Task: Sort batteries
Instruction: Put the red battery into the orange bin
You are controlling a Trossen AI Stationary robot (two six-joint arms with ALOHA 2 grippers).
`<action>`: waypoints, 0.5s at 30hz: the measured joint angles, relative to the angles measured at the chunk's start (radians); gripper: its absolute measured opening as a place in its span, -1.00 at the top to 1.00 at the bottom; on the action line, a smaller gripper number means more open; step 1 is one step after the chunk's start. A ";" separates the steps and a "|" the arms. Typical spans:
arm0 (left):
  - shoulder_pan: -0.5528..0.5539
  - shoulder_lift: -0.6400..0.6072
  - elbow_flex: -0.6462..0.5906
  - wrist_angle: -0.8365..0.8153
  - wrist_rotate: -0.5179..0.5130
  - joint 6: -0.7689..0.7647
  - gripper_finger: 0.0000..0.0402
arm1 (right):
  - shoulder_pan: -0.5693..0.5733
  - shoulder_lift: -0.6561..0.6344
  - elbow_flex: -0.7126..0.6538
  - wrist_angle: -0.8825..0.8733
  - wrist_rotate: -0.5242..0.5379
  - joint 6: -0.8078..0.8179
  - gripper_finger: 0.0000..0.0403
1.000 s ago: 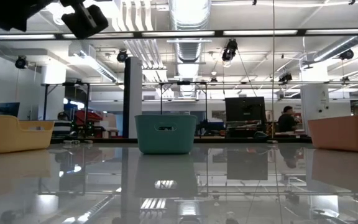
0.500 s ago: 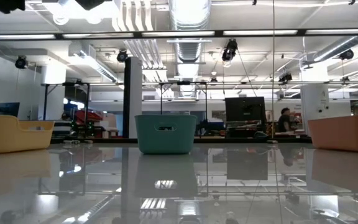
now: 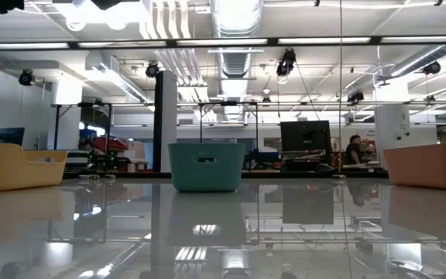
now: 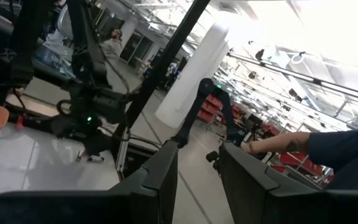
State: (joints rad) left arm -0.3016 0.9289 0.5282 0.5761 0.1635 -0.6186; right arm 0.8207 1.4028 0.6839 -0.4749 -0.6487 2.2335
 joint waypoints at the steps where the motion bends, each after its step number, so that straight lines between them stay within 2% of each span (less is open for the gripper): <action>1: 0.000 0.004 0.000 -0.006 0.000 0.000 0.50 | 0.000 0.006 0.016 -0.014 0.009 -0.003 0.22; 5: 0.000 0.012 0.000 -0.009 0.000 0.000 0.50 | -0.001 0.035 0.126 -0.152 0.137 -0.110 0.22; 7: 0.000 0.013 0.000 -0.011 0.000 0.000 0.50 | -0.001 0.057 0.198 -0.262 0.162 -0.195 0.23; 11: 0.000 0.010 -0.001 -0.010 0.000 0.000 0.50 | 0.018 0.129 0.355 -0.466 0.160 -0.492 0.18; 15: -0.013 0.007 -0.001 -0.011 -0.001 0.000 0.50 | 0.078 0.239 0.511 -0.538 0.169 -0.846 0.05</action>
State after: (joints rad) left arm -0.3148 0.9363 0.5274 0.5655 0.1627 -0.6182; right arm 0.8983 1.6420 1.1949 -1.0129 -0.4797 1.3876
